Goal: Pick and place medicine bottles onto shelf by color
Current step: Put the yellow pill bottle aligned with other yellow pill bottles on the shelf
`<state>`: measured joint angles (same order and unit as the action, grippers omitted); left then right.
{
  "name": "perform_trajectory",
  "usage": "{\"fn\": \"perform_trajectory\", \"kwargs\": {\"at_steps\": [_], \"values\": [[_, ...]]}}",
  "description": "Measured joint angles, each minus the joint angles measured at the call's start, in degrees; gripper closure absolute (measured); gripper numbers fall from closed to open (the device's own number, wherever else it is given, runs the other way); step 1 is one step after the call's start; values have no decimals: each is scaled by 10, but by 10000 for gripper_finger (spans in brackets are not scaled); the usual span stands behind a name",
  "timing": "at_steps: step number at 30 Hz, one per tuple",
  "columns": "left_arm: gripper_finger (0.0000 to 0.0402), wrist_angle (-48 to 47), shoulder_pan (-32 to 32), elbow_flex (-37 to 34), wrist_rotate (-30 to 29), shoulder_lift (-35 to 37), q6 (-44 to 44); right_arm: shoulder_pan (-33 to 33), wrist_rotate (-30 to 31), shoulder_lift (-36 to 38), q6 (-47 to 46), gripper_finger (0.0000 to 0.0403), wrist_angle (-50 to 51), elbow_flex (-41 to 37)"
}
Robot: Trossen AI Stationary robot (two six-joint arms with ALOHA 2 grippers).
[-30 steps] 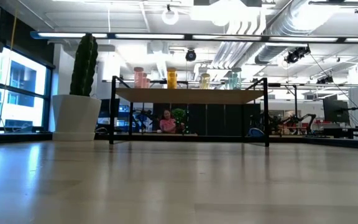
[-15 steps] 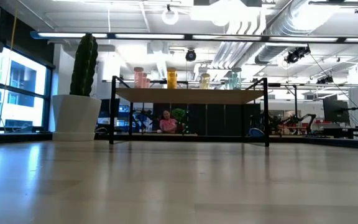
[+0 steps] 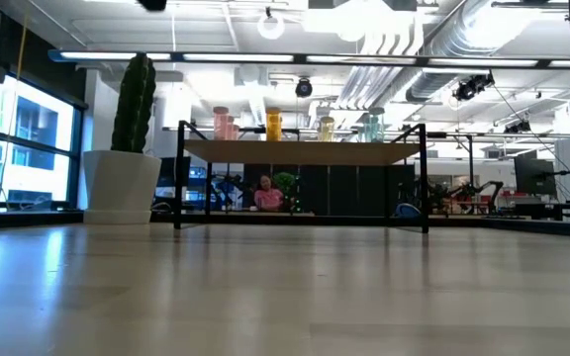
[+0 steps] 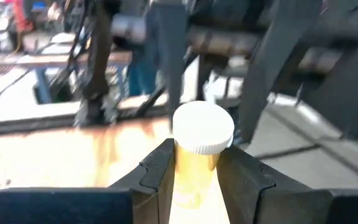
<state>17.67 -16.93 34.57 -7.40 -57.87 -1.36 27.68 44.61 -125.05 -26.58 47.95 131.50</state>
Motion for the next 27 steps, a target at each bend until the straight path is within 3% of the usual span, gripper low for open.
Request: {"fn": "perform_trajectory", "kwargs": {"at_steps": [7,14,21,27], "values": [[305,-81,0,0,-23,0,0,-1,-8,1,-24,217,78,35],[305,-140,-10,0,-23,0,-10,-24,-102,-5,36,217,68,34],[304,-147,-34,0,-25,0,-10,-45,-128,-15,62,217,58,34],[304,-144,-43,0,-70,0,-5,-51,-183,-17,102,217,18,34]]}}
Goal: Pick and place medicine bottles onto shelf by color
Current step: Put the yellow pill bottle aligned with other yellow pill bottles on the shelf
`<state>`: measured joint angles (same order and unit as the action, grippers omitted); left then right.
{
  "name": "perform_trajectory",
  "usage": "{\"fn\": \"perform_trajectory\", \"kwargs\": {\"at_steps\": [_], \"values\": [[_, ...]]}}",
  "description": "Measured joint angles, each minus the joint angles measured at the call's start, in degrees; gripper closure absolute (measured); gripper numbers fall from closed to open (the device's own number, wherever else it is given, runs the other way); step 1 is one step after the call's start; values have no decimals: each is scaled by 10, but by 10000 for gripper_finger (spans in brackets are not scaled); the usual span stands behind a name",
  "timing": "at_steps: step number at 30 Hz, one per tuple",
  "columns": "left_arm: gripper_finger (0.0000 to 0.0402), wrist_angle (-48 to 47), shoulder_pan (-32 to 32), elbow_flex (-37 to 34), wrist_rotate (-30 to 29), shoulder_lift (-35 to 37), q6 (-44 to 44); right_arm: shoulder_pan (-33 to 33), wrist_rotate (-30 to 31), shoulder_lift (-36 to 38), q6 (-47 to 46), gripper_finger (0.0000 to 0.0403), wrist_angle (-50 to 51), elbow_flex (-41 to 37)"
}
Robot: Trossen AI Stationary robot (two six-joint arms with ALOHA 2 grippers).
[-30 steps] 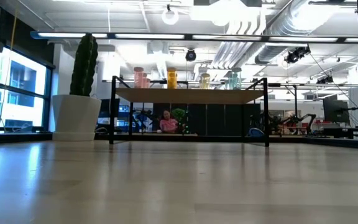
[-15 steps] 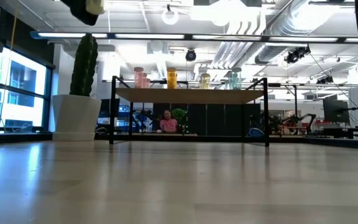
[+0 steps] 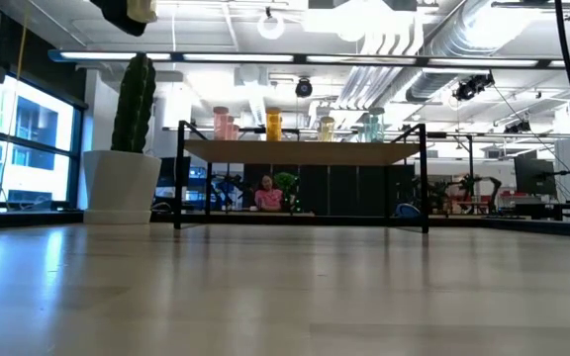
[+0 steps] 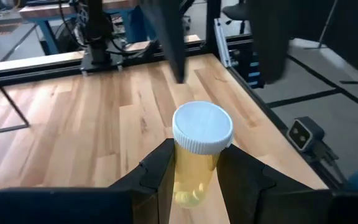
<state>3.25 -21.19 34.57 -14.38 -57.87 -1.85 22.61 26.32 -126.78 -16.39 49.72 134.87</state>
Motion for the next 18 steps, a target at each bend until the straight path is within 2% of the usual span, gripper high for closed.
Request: {"fn": "perform_trajectory", "kwargs": {"at_steps": [13,18], "values": [[304,38,1,0,-6,0,21,-21,-7,-1,19,217,-11,0],[304,39,1,0,-34,0,21,-21,-19,-1,19,217,-10,0]]}}
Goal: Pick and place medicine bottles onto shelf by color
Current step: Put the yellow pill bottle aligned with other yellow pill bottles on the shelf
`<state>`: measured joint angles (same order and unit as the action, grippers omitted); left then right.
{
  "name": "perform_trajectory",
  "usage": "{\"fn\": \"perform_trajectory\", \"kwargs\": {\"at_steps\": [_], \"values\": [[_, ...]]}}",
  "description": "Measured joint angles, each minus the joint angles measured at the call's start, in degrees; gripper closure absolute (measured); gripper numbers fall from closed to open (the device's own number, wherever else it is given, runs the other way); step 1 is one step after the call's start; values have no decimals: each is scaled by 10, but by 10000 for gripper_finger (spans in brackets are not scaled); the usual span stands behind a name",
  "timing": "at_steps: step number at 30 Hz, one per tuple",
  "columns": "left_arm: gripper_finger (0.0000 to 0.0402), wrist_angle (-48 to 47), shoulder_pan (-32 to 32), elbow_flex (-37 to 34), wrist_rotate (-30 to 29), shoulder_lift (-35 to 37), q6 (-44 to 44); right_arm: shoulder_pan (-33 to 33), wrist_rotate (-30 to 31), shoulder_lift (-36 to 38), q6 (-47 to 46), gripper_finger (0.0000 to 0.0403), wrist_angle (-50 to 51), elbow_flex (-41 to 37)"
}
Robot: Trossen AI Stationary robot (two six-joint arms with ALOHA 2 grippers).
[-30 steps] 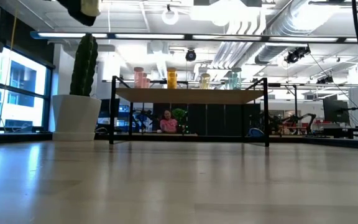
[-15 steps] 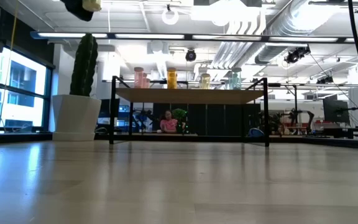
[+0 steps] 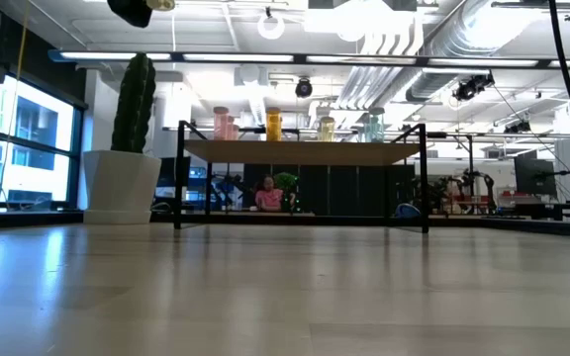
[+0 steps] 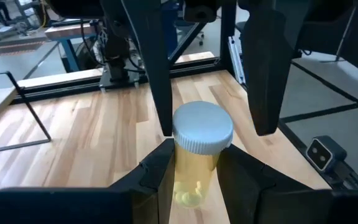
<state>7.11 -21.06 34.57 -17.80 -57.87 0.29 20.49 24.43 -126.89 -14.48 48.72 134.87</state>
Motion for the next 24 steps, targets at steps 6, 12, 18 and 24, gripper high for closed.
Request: {"fn": "perform_trajectory", "kwargs": {"at_steps": [6,12,18,24], "values": [[304,9,0,0,-4,0,0,-2,-1,0,0,218,1,0],[304,9,0,0,-6,0,0,-4,-2,0,0,252,3,0],[304,9,0,0,-6,0,0,-4,-2,0,0,292,3,0],[305,9,0,0,-6,0,0,-4,-2,0,0,301,3,0]]}}
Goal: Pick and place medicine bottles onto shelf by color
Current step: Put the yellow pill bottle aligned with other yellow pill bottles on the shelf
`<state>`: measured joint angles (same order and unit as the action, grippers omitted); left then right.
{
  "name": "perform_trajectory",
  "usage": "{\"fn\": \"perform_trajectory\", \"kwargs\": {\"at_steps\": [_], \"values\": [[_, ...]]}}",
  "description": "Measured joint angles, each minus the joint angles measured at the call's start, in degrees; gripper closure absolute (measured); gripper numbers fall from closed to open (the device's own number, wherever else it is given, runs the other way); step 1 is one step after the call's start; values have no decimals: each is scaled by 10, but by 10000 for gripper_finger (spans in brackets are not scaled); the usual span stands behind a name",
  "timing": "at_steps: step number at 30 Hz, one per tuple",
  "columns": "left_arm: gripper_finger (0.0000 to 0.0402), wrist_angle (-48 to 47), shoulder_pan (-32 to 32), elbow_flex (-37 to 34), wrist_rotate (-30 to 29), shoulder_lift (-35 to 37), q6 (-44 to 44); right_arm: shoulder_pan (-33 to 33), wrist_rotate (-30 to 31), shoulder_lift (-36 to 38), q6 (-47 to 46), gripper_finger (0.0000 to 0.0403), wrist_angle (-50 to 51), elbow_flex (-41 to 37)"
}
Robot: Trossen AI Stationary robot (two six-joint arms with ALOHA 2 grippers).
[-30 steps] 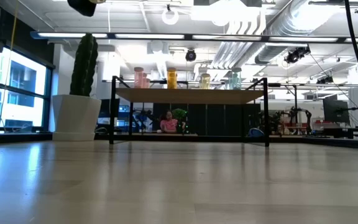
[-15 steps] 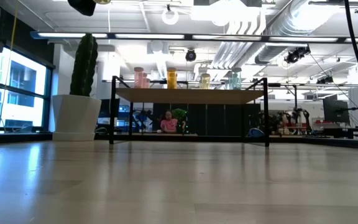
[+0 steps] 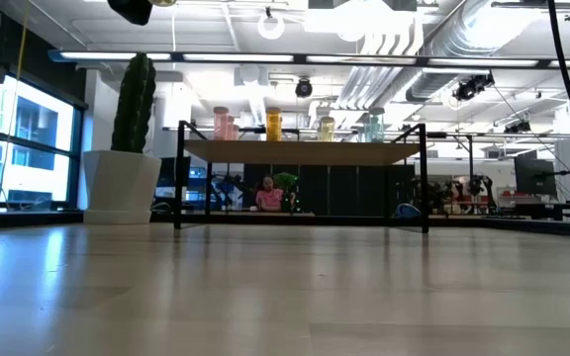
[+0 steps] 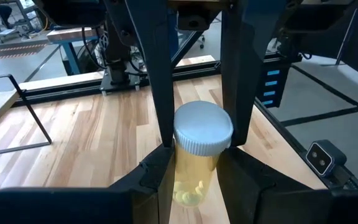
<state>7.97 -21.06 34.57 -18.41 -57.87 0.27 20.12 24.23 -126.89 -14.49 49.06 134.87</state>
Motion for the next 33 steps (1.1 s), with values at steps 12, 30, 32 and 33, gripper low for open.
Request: {"fn": "perform_trajectory", "kwargs": {"at_steps": [12,30,32,33], "values": [[288,0,0,0,-1,0,-9,1,0,0,-5,303,1,0],[199,-56,0,0,-21,69,-31,6,76,38,-32,304,70,0],[201,-65,0,1,-21,86,-31,6,99,49,-30,304,81,0],[201,-74,0,1,-21,95,-31,6,109,53,-30,304,86,0]]}}
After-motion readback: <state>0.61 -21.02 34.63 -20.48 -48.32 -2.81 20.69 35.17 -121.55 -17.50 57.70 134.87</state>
